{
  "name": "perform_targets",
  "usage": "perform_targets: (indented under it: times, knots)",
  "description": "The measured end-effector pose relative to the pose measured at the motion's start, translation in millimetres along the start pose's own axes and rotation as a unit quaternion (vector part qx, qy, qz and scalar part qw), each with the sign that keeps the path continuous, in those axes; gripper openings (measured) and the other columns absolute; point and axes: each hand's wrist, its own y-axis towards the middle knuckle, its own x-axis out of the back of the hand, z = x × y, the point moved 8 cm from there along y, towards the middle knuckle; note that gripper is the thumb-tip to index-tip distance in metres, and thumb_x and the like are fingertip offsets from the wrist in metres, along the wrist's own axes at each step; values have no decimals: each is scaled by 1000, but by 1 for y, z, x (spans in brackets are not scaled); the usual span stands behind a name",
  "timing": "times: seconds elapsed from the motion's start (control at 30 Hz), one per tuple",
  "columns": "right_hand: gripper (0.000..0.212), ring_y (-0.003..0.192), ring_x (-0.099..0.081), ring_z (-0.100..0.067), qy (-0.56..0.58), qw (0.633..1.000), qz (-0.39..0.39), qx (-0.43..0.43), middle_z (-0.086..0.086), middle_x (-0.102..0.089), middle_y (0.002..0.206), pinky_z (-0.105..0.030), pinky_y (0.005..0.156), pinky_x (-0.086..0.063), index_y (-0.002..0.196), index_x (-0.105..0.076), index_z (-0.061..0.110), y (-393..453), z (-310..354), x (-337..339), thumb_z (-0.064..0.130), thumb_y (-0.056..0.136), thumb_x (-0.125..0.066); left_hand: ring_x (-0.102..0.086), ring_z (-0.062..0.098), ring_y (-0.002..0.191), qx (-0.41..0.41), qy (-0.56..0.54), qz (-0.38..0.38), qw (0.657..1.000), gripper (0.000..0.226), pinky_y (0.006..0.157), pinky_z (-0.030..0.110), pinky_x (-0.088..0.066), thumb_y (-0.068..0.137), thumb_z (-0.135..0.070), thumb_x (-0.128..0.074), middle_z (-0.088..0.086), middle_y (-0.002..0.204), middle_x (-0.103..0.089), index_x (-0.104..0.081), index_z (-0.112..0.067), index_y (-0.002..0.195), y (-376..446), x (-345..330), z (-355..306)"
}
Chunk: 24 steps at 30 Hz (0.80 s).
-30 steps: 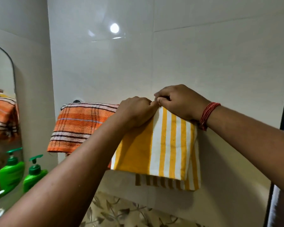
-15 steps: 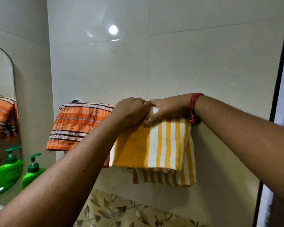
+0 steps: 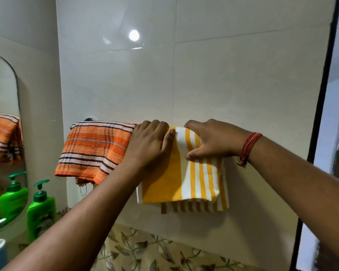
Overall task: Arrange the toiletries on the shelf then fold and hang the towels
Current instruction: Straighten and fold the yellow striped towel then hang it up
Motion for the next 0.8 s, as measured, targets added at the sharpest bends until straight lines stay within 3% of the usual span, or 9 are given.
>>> perform_targets:
  times: [0.23,0.37,0.47,0.57,0.8]
  knots:
    - [67,88,-60,-19,-11,998,-60,-1,-1,-64,110,-28,66,-46,133,-41,30,-1,-1,-1,61,80,-67,-58,27,93,9,1,-30,1000,74,82,34,-35,101,-60,-6,8,99,-66,-63,-12,102,-1,-1,1]
    - [66,96,-62,-20,-23,995,-93,-2,1,-65,116,-32,74,-50,135,-41,31,-8,-1,2,68,83,-58,-58,26,93,16,-9,-34,999,72,82,36,-39,102,-59,-8,7,99,-66,-64,-13,102,-3,2,-1]
    - [60,113,-58,-20,18,979,-202,-6,3,-61,128,-37,91,-48,137,-46,28,-32,-2,4,64,89,-50,-54,25,114,49,-53,-40,997,59,97,38,-41,103,-54,-20,8,121,-61,-60,-14,120,-14,5,1]
    - [57,113,-57,-24,51,949,-308,-46,-1,-64,122,-40,98,-46,134,-54,22,-55,-3,-6,58,89,-47,-45,25,130,62,-62,-48,995,54,111,41,-34,102,-48,-25,8,136,-55,-54,-15,134,-27,7,-6]
    - [54,111,-59,-27,25,954,-279,-105,-4,-67,118,-40,93,-48,130,-55,21,-46,-2,-2,59,92,-48,-60,25,104,57,-49,-17,997,60,94,40,-42,102,-48,-16,5,110,-70,-66,-16,112,1,6,3]
